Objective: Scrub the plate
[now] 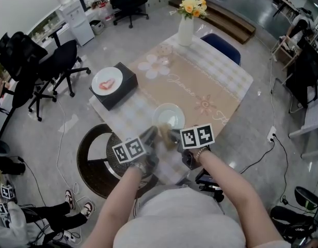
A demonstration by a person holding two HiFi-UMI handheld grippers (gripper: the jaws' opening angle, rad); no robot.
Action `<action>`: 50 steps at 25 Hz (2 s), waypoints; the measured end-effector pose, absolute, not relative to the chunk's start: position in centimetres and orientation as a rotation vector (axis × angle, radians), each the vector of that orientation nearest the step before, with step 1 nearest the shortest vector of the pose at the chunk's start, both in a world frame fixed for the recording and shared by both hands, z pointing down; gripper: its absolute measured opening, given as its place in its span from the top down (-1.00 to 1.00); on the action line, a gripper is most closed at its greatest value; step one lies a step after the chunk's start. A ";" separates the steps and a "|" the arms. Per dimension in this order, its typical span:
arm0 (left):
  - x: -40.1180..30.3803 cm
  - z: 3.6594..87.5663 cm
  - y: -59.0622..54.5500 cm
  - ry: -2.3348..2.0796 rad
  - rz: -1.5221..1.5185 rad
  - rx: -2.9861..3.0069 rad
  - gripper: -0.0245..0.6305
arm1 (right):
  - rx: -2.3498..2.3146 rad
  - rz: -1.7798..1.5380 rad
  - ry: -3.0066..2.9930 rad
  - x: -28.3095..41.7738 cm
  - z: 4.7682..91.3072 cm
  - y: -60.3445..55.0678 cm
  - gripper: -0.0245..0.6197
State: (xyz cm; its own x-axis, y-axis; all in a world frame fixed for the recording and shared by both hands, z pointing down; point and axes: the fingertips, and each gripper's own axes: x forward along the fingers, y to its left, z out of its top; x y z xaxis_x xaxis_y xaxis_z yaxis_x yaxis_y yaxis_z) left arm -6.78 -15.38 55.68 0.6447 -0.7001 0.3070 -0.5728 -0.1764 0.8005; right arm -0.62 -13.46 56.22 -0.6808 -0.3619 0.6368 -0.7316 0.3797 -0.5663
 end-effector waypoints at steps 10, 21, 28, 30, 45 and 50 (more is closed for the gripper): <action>-6.7 55.7 -15.4 -1.012 -0.158 1.854 0.87 | 0.868 0.993 -2.166 1.5 57.1 -13.2 0.80; -6.7 55.6 -15.3 -1.012 -0.158 1.865 0.87 | 0.912 0.672 -2.105 3.5 57.3 -14.2 0.80; -6.6 55.6 -15.2 -0.999 -0.161 1.867 0.87 | 0.953 0.616 -2.075 4.5 57.3 -14.9 0.79; -6.7 55.6 -15.3 -0.999 -0.162 1.869 0.87 | 0.974 0.589 -2.065 4.9 57.3 -15.5 0.80; -5.9 55.9 -15.3 -0.935 -0.101 1.873 0.87 | 1.180 0.441 -2.027 7.1 56.9 -19.6 0.79; -5.6 56.2 -15.3 -0.892 -0.071 1.866 0.87 | 1.272 0.493 -2.061 7.8 56.1 -20.5 0.80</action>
